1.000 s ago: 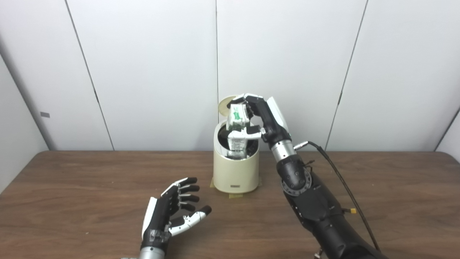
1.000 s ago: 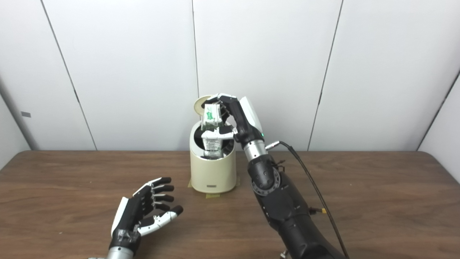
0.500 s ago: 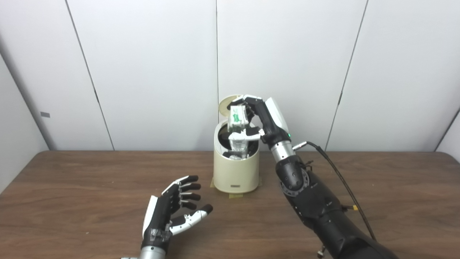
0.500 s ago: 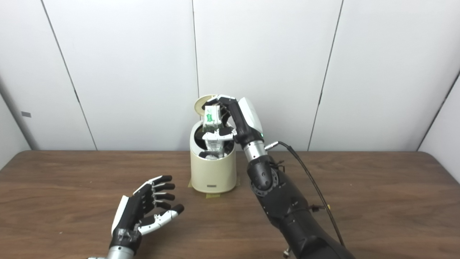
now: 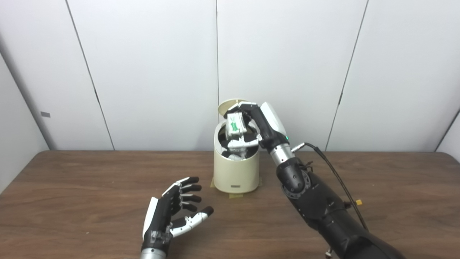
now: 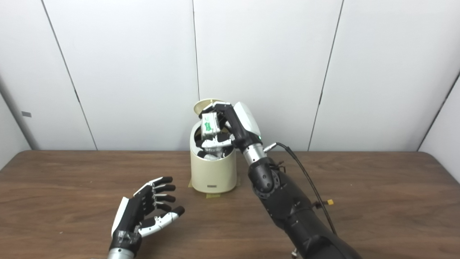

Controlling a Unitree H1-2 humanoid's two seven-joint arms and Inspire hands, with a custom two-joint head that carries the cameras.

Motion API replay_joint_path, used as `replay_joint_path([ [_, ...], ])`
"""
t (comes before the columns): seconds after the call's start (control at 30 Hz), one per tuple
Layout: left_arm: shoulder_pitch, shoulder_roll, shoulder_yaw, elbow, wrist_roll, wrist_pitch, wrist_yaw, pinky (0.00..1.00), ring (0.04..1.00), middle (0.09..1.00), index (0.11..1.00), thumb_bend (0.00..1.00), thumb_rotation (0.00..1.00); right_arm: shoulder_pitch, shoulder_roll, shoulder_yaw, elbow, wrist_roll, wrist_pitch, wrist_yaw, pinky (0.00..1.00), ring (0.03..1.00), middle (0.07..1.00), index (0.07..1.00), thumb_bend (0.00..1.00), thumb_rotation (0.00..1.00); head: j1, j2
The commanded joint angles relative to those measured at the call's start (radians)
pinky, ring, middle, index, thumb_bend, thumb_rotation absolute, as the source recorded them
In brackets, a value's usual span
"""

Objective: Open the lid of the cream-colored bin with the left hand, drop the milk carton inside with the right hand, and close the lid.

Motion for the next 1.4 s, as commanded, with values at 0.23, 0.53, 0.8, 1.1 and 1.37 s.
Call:
replay_joint_path([
  [0.23,-0.032,0.001,-0.005,-0.023,0.013,-0.020,0.005,0.54,0.622,0.712,0.755,0.69,0.04,-0.053,-0.035,-0.028,-0.052,-0.021,-0.006,0.059,0.55,0.679,0.733,0.710,0.87,0.12,-0.004,0.004],
  [0.53,-0.041,0.000,-0.005,-0.010,0.013,-0.019,0.006,0.54,0.626,0.711,0.753,0.69,0.04,-0.016,-0.045,-0.058,-0.127,-0.017,-0.018,0.081,0.54,0.673,0.738,0.711,0.86,0.11,-0.004,0.001],
  [0.8,-0.050,0.010,-0.002,0.012,0.005,-0.028,-0.001,0.56,0.634,0.710,0.756,0.69,0.05,0.079,-0.083,-0.099,-0.340,0.083,-0.028,0.079,0.40,0.526,0.673,0.647,0.84,0.07,-0.006,-0.007],
  [1.1,-0.058,0.026,0.004,0.039,-0.012,-0.051,-0.006,0.55,0.632,0.714,0.753,0.69,0.04,0.267,-0.101,-0.235,-0.628,0.363,0.025,0.241,0.21,0.297,0.490,0.641,0.62,0.00,-0.010,-0.014],
  [1.37,-0.064,0.041,0.009,0.054,-0.018,-0.069,-0.012,0.55,0.636,0.717,0.751,0.69,0.05,0.487,-0.091,-0.317,-0.792,0.455,0.161,0.300,0.36,0.460,0.647,0.746,0.70,0.14,0.000,-0.015],
])
